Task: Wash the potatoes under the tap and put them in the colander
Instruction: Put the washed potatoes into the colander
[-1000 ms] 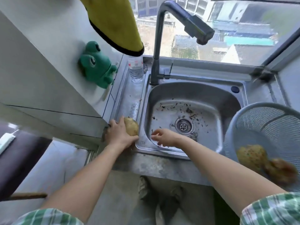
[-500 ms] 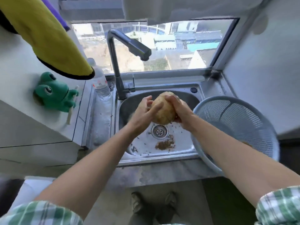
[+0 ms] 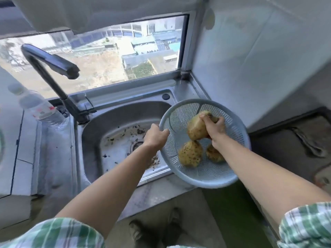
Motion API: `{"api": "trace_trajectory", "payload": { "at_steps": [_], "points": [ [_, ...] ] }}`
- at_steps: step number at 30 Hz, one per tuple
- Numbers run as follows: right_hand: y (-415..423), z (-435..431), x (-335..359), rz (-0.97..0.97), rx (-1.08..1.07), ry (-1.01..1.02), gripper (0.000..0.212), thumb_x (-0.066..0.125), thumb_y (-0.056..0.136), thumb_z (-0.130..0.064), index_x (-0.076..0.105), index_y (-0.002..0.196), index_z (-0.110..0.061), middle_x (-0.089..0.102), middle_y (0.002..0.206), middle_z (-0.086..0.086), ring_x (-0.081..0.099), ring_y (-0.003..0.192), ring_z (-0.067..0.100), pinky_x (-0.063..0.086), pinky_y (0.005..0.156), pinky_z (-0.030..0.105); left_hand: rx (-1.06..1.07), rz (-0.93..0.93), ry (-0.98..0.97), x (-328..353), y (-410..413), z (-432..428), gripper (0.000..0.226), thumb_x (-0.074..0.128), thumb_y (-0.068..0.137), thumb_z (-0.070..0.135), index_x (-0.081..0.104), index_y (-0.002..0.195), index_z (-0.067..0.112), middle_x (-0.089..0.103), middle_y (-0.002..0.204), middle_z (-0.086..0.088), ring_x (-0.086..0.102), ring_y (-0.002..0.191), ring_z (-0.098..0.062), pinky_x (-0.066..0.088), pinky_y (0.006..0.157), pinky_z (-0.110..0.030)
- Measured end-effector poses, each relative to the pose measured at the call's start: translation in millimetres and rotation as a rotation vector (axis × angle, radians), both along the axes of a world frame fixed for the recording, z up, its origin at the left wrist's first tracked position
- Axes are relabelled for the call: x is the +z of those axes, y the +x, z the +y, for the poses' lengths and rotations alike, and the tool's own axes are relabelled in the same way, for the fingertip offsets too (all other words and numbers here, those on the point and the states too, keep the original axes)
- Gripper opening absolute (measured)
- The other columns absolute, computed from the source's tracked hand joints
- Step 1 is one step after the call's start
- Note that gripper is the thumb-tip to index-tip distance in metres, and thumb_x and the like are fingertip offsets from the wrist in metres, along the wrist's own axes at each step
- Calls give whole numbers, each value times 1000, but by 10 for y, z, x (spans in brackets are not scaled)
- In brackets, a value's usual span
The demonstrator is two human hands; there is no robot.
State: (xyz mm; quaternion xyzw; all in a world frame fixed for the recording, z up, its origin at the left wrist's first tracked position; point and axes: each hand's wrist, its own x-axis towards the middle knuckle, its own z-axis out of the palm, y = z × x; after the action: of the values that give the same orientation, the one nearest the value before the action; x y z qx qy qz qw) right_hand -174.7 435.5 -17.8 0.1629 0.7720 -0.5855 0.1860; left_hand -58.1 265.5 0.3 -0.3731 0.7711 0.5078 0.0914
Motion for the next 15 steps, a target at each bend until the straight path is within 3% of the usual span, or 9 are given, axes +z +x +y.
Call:
{"api": "trace_trajectory", "payload": {
  "at_steps": [3, 6, 10, 15],
  "points": [
    [-42, -6, -169, -55, -96, -55, 84, 70, 80, -51, 27, 142, -14, 38, 144, 16, 45, 131, 34, 44, 106, 53, 11, 14, -39, 15, 14, 34, 30, 56, 94, 27, 53, 117, 8, 66, 105, -12, 67, 96, -30, 56, 90, -48],
    [-81, -8, -298, -74, -76, -13, 77, 64, 85, -53, 32, 139, -8, 43, 143, 13, 44, 131, 29, 41, 107, 41, 12, 11, -58, 36, 24, 26, 25, 54, 95, 25, 56, 116, 10, 66, 104, -9, 66, 97, -27, 56, 90, -46],
    [-150, 24, -335, -105, -44, 31, 75, 62, 87, -50, 34, 141, -6, 45, 142, 13, 45, 131, 29, 41, 107, 42, -3, 6, -58, 61, 12, 25, 26, 53, 96, 25, 56, 118, 11, 66, 105, -10, 67, 97, -28, 56, 91, -47],
    [-209, 66, -245, -60, 16, 315, 66, 47, 94, -45, 37, 143, -1, 31, 155, 17, 39, 137, 35, 37, 112, 46, -30, 3, -72, 79, 0, 40, 27, 53, 98, 25, 53, 120, 9, 60, 95, -4, 64, 90, -23, 57, 88, -42]
  ]
}}
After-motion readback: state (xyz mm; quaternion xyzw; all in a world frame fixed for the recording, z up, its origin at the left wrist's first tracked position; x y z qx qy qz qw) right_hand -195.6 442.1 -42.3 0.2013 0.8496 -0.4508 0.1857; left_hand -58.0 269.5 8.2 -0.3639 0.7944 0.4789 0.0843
